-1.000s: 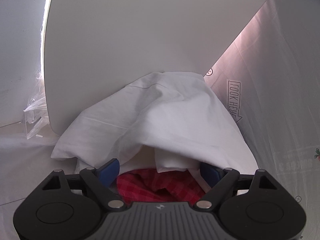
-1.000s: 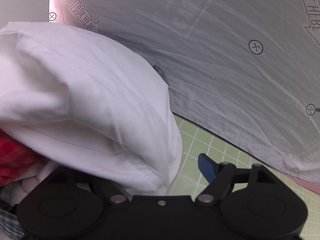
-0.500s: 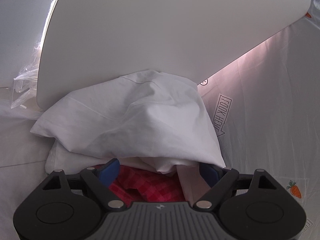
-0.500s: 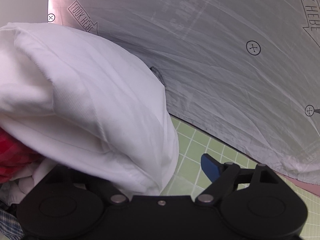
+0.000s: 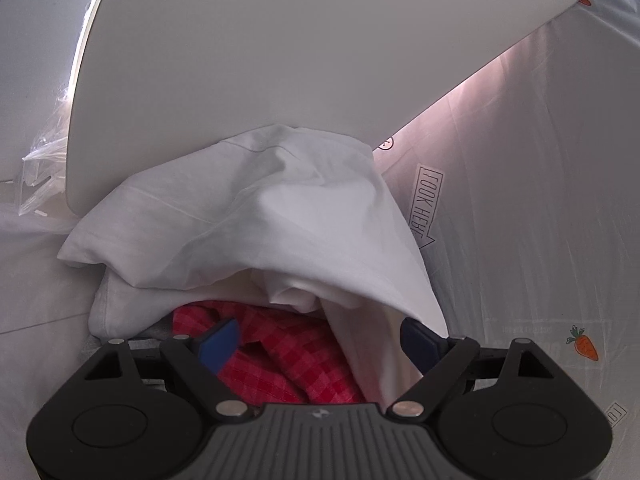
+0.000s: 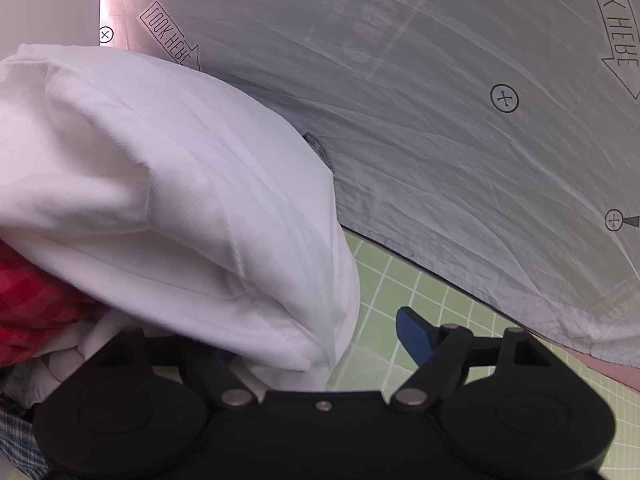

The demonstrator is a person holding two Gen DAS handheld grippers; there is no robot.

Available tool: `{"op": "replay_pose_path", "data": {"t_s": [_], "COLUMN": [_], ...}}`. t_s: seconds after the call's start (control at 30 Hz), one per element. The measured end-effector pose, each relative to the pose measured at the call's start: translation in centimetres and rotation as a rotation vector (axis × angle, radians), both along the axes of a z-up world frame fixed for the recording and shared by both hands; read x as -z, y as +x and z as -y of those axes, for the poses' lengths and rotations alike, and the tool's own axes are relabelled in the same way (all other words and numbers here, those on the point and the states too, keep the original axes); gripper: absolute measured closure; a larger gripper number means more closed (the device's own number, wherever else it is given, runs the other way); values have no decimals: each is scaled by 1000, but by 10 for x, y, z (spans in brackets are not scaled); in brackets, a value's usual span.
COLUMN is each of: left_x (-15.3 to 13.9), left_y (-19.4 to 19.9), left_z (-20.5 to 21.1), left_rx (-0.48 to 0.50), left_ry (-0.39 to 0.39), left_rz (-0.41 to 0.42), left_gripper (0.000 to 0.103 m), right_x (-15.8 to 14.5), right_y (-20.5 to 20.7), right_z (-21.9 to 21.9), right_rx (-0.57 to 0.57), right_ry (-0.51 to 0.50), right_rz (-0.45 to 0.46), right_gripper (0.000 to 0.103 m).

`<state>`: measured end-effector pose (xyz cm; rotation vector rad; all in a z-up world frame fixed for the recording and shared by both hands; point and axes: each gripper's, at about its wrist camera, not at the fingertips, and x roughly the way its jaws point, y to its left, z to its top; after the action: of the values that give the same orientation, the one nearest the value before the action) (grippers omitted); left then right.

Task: Fold clothes
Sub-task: 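Grasp the white shirt with the left gripper while the right gripper pushes into the pile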

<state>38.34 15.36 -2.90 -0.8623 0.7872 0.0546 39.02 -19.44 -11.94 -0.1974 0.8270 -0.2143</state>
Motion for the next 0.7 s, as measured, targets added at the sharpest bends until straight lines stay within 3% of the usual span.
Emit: {"op": "replay_pose_path", "data": {"t_s": [0.1,0.43,0.7], "left_x": [-4,20,31], "left_y": [5,27,42], "left_z": [5,-3,-7], "left_rx": [13,-21,-28], "left_ry": [45,-79,-51], "left_rz": [7,-16,-56], "left_gripper": [15,14,14], "right_x": [1,4,5], "right_y": [-1,-2,1], "right_z": [1,2,4], "right_rx": [3,2,7], "right_ry": [4,0,9], "right_rz": [-2,-9,-11], "right_gripper": [23,23,23]}}
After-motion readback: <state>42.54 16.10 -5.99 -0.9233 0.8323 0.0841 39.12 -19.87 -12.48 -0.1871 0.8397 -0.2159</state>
